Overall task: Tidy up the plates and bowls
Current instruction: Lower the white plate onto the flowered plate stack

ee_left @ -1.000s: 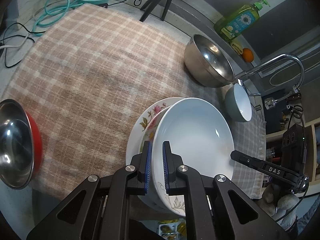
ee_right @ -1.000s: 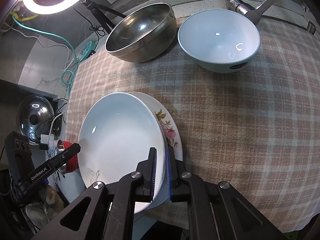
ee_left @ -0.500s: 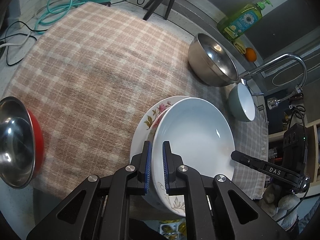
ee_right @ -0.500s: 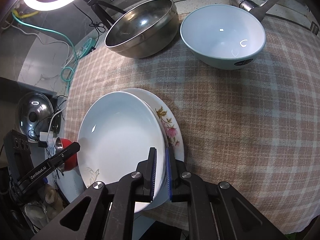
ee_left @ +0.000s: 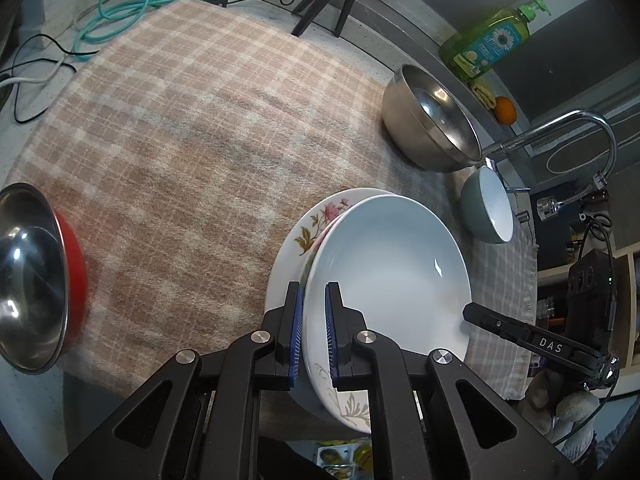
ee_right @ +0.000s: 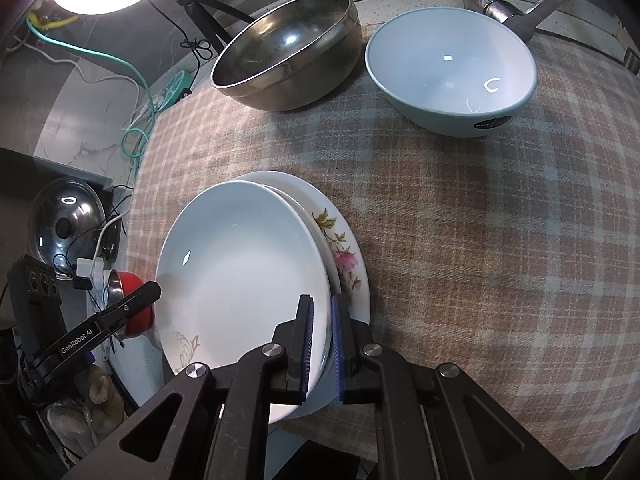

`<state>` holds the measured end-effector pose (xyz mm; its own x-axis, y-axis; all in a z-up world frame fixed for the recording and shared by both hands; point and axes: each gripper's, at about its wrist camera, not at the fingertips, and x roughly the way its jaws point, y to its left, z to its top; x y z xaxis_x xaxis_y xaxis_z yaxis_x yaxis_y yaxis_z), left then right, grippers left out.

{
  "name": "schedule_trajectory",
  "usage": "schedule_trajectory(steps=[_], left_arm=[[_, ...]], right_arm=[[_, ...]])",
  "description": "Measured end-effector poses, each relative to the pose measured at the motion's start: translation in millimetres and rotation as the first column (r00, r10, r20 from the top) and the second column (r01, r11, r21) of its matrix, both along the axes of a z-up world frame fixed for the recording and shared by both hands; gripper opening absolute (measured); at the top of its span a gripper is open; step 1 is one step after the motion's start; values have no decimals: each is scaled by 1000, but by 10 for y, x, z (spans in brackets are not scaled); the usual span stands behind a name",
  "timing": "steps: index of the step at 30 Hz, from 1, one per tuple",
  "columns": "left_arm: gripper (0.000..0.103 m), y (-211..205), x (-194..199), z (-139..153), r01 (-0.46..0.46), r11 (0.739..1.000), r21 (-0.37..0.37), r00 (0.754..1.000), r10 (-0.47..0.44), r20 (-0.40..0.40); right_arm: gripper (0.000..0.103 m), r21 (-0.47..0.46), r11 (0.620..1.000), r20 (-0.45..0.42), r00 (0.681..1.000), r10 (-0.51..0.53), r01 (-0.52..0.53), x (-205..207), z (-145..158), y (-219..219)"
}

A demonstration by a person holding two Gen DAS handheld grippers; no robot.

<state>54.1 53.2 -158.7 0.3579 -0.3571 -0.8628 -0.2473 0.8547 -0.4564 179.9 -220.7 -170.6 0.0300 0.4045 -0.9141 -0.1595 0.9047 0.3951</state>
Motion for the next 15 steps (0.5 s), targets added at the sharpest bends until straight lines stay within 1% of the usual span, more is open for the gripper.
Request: schedule_trajectory(steps=[7,8,15], left_arm=[[8,2,3,3,16,1000,-4,1000,-15,1],[8,-1,7,4,20,1000,-2,1000,-20,3],[8,-22,20,8,34,999,12,999,-34,4]], right_arm=[[10,7,1000,5,1000,8,-8,-2,1,-8],[11,12,1000,1,1000,9,-9,0,-1,-11],[11,7,1000,5,1000,15,-15,-21,35,-5]])
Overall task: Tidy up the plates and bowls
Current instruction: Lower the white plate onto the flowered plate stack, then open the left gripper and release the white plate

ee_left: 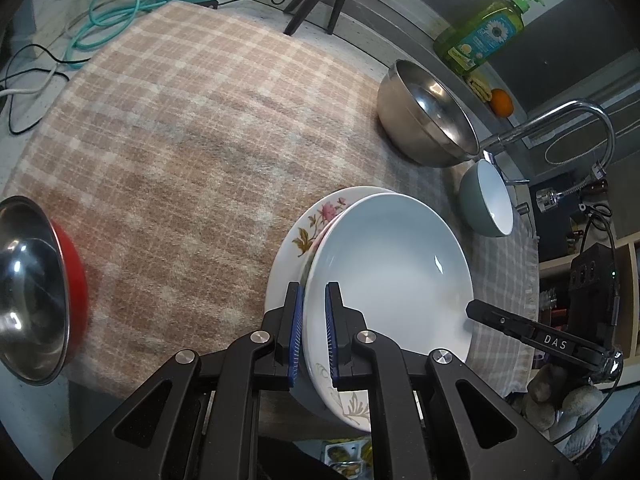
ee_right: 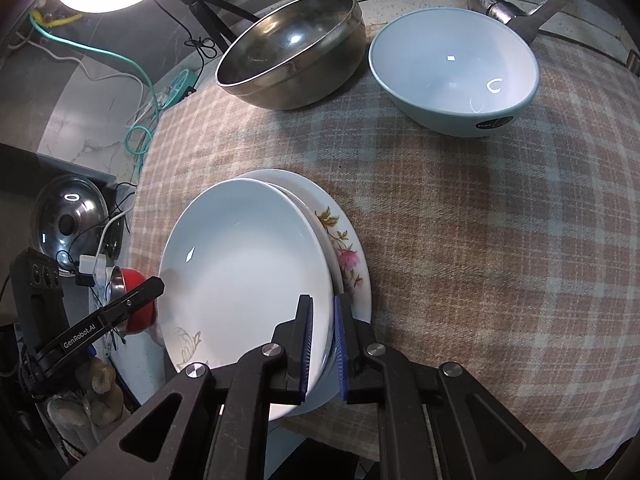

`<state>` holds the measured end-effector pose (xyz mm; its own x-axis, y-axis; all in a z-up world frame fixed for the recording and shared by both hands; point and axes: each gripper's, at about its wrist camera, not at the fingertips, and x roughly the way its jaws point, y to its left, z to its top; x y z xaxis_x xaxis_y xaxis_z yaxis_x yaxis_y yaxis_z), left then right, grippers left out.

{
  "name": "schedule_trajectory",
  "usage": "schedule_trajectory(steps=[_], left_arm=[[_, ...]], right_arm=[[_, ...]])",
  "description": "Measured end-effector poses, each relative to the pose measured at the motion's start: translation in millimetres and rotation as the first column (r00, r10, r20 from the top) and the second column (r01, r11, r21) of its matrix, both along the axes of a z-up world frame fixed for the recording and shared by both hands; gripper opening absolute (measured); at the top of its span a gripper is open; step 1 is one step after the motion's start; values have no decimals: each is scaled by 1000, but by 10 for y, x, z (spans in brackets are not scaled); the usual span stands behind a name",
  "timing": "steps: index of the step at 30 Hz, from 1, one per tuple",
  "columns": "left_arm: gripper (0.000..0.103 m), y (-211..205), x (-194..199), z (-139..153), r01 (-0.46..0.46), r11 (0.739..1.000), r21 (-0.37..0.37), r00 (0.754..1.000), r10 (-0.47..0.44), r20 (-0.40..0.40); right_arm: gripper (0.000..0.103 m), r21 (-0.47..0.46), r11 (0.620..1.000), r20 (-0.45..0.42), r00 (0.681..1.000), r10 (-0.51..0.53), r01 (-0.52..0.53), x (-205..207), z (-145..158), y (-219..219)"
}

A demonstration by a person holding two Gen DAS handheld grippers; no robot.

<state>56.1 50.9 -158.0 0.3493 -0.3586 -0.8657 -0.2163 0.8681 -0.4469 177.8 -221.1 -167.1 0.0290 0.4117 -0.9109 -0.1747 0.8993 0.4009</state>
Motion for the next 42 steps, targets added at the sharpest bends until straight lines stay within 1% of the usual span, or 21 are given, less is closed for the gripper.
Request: schedule_trajectory(steps=[3,4,7,13,18,22,25,28,30,33,37,39,40,42], left_arm=[[8,3,-5,30,8,1000,9,1000,-8,9],[10,3,-10,50,9,1000,14,1000,-10,15],[12,14,-13,134,14,1000,23,999,-15,35],[12,59,-72,301,11,999,32,997,-14,79],[12,172,-158,383,-13,1000,11,995,12,97],[12,285,-221,445,-36,999,-10,993,37,112],[12,331,-252,506,-44,999,-9,991,44,129],[12,384,-286,569,-52,998,-19,987,54,151],[12,429,-318,627,-61,998,-15,984,62,169],[12,511,-361,713,-69,998,-10,979,69,191],[12,651,-360,805,-74,997,-30,974,78,210],[12,707,-332,850,-74,997,-32,972,79,223],[12,732,-312,873,-72,997,-33,970,78,230],[12,771,-265,905,-67,997,-36,968,74,240]], right_arm=[[11,-8,1000,25,1000,6,-6,-23,57,-7],[11,-12,1000,35,999,7,-7,-31,80,-6],[19,-17,1000,68,998,8,-7,-52,166,-28],[19,-20,1000,126,992,9,-6,-152,304,-89],[19,-50,999,214,977,8,3,-265,445,-159],[19,-45,999,266,964,-18,31,-343,552,-221],[20,-45,998,305,952,-33,49,-409,643,-259],[24,-16,996,340,937,-73,84,-475,738,-304],[25,6,994,349,932,-102,106,-503,791,-329],[25,38,990,379,915,-139,135,-548,887,-339],[26,66,986,395,904,-165,151,-577,980,-315],[31,75,985,398,901,-175,158,-574,1021,-287],[36,76,984,401,899,-176,159,-564,1043,-267],[38,78,984,417,891,-179,161,-548,1101,-213]])
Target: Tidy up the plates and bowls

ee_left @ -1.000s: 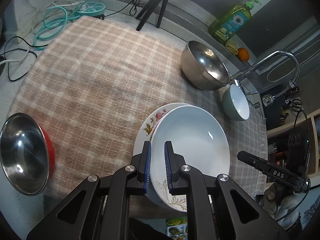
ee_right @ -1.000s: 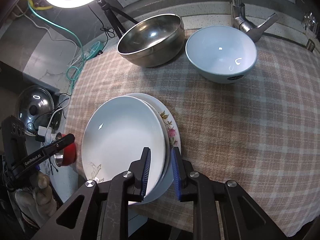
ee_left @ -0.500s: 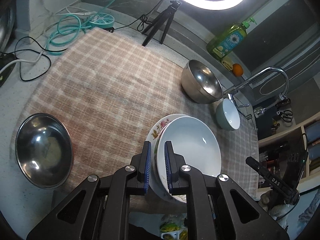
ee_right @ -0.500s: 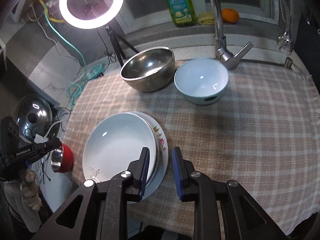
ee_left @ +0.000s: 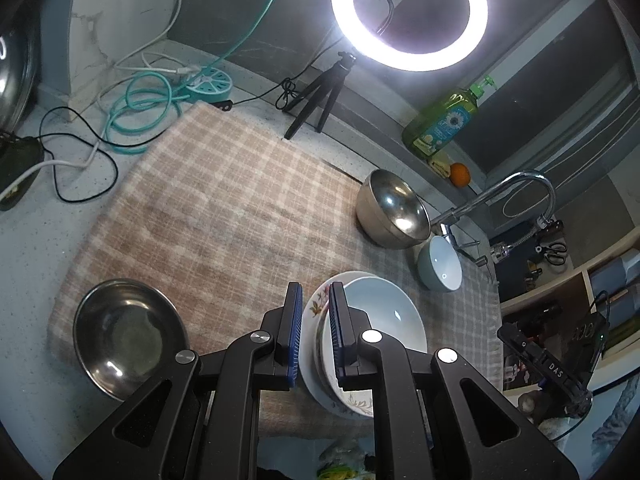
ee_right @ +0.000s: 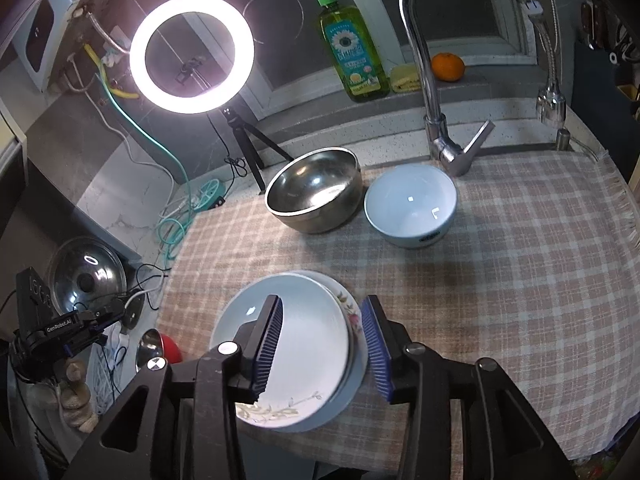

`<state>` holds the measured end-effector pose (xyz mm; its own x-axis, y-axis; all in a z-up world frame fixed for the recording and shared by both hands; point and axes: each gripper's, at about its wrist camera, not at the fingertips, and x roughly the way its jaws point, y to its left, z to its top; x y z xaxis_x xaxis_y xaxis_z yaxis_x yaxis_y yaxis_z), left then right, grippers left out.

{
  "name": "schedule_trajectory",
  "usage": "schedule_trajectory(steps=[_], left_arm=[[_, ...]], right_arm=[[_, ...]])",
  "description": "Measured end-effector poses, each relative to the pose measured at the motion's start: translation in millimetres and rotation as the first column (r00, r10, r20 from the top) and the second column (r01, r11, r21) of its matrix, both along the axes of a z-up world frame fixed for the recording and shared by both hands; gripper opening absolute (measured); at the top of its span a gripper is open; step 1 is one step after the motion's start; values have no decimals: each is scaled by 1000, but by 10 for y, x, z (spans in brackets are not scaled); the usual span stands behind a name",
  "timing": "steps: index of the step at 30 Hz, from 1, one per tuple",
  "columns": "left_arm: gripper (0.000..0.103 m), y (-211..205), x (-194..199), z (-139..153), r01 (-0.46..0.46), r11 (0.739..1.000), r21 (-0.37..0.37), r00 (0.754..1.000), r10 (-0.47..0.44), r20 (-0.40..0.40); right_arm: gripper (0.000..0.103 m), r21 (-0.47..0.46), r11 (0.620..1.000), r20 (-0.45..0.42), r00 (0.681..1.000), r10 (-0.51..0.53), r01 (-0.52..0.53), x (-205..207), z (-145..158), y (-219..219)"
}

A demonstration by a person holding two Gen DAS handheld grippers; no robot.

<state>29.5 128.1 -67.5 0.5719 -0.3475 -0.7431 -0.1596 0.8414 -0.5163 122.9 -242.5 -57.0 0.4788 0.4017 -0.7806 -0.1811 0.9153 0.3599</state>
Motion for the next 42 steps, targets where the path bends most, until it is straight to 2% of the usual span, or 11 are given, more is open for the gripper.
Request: schedule_trajectory(steps=[7,14,21,26,32,36,42], left_arm=[[12,79,236,-1,49,999,-22,999,-48,15],[12,107,433,-68,107,994,-39,994,-106,17],[12,-20,642,-205,202,978,-57,979,-203,-20],[12,-115,760,-256,227,971,-80,972,-230,-38],[12,-261,917,-227,216,975,-50,975,-218,-38],[12,-401,1042,-234,192,981,-8,980,-192,-44],[12,-663,1277,-335,155,988,-7,984,-155,-90]], right_arm=[[38,-13,1000,19,1000,0,0,96,103,246],[40,-9,999,-6,999,-54,54,175,26,386],[40,6,992,-20,991,-129,129,211,-57,364],[40,-16,989,-26,989,-148,148,313,-43,309],[40,-84,992,-8,996,-90,89,578,27,284],[40,-97,995,-13,1000,-28,27,848,-16,266],[40,-106,991,-77,994,76,-84,1362,-208,217]])
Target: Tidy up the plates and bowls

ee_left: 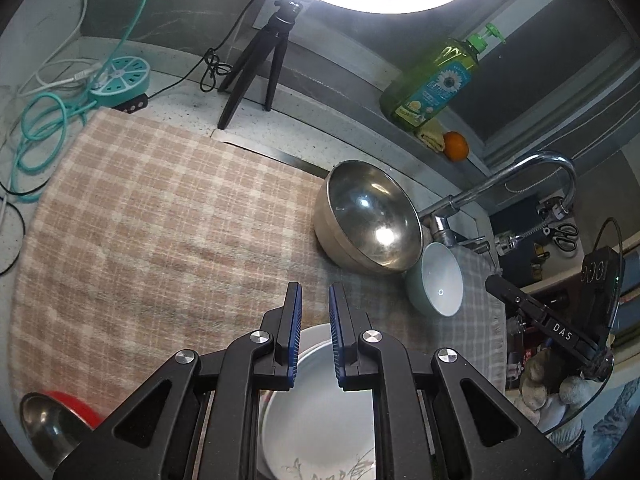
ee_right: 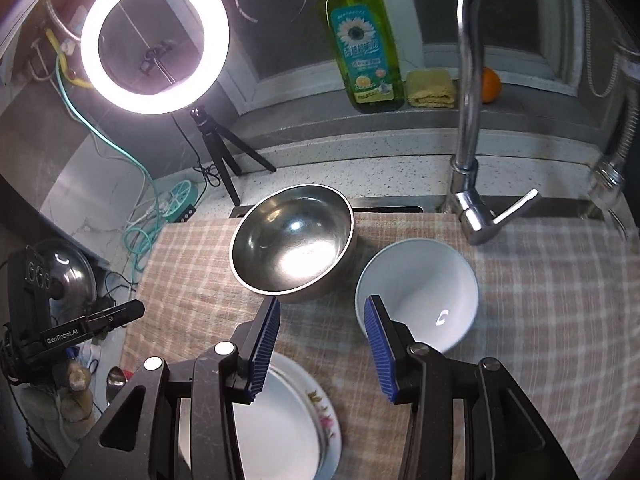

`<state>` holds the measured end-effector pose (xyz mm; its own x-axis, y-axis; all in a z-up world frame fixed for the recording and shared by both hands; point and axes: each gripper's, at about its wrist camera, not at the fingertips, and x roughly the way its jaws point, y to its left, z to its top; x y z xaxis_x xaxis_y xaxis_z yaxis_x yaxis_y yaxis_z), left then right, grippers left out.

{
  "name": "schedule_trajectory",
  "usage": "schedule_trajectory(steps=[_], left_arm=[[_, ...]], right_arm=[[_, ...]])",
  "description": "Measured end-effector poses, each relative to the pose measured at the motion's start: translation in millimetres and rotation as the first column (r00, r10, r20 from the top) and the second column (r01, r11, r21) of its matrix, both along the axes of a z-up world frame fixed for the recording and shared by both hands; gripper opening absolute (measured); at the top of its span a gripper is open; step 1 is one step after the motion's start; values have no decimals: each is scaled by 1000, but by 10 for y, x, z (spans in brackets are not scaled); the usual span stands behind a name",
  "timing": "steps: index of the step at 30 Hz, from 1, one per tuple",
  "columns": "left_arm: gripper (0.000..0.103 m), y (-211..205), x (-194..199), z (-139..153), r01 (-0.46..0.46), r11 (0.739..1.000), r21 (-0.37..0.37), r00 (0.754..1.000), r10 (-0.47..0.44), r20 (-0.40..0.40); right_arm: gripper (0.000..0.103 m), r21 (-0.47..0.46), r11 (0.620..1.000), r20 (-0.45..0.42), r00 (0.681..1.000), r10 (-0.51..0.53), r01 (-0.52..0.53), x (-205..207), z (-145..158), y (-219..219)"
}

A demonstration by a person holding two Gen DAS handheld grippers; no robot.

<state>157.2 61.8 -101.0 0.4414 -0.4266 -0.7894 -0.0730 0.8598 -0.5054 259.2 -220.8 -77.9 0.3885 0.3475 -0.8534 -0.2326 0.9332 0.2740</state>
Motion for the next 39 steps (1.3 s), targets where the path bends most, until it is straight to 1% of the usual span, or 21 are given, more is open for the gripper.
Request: schedule_trajectory(steps=[3,6,10,14,15,19,21,23,27,39], left_arm=[[12,-120,137,-39,-19,1000,-9,1000,18,-19],[12,-243,255,-62,-31,999,9,999,31,-30],[12,-359,450,-140,-47,999,13,997,48,-62],[12,-399,605,-230,-78,997,9,993,78,-94],[12,-413,644,-252,-79,997,14,992,80,-100],[12,-461,752,-316,-81,996,31,989,84,-121],[12,-468,792,-340,-81,996,42,988,85,-127],[12,-468,830,-372,-85,996,39,986,89,-138],[12,-469,893,-402,-82,995,52,985,89,-145],[12,-571,999,-435,-59,994,92,987,72,-146]], right_arm=[[40,12,999,-42,998,36,-35,284,-106,-51],[40,35,998,-80,995,62,-60,530,-196,-103],[40,44,994,-121,987,102,-98,804,-310,-99],[35,39,991,-163,977,134,-129,1021,-455,-35],[34,34,990,-166,976,139,-135,1054,-477,-9],[28,18,988,-194,969,152,-152,1188,-598,53],[27,29,989,-212,966,146,-143,1252,-656,42],[23,42,990,-228,963,141,-135,1292,-699,41],[22,27,991,-232,963,137,-134,1337,-741,51],[16,42,993,-263,957,120,-113,1421,-843,66]])
